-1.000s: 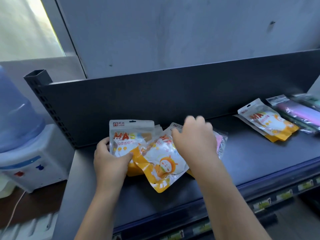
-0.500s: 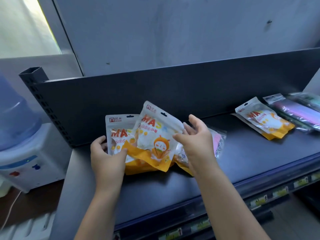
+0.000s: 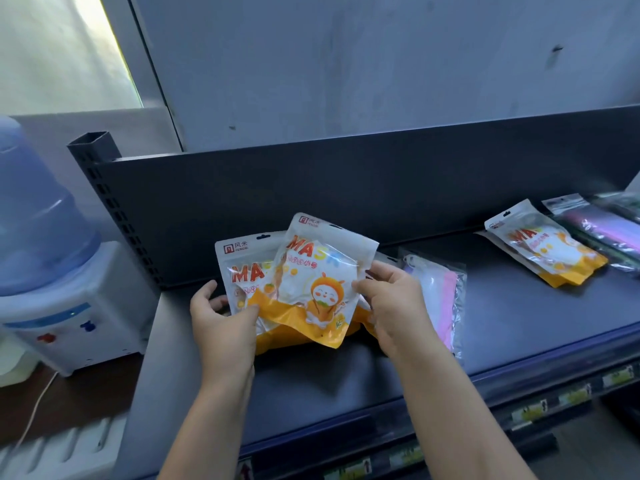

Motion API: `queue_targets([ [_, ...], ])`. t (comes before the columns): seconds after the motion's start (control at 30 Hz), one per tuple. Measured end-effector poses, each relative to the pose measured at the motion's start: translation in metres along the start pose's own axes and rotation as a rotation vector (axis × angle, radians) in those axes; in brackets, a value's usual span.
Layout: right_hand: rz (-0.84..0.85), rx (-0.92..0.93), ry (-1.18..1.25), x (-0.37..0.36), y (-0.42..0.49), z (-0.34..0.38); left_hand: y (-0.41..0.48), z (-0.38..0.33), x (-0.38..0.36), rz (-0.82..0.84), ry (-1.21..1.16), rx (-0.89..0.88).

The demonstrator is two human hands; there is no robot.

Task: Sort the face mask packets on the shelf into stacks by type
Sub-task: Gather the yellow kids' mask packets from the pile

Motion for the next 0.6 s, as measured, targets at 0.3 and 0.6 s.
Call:
queue_targets([
  [0.3,0.073,0.061,0.037,-0.007,0.003,-0.004,0.006,0.003,-0.007,0.12,-0.116,0.226],
  [0.6,-0.124,0.116,0.111,0.041,0.027,0.03,0.003,-0.012,-0.025,0.199,-0.201,0.247],
])
Point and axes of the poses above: each hand's wrist, its own y-axis towards the middle knuckle, its own x-axis out of the back of the hand, z = x × y, the point moved 6 cm from there along y, towards the middle knuckle, and after that the axes turned 7 degrees about -z, right-handed, at the moved point
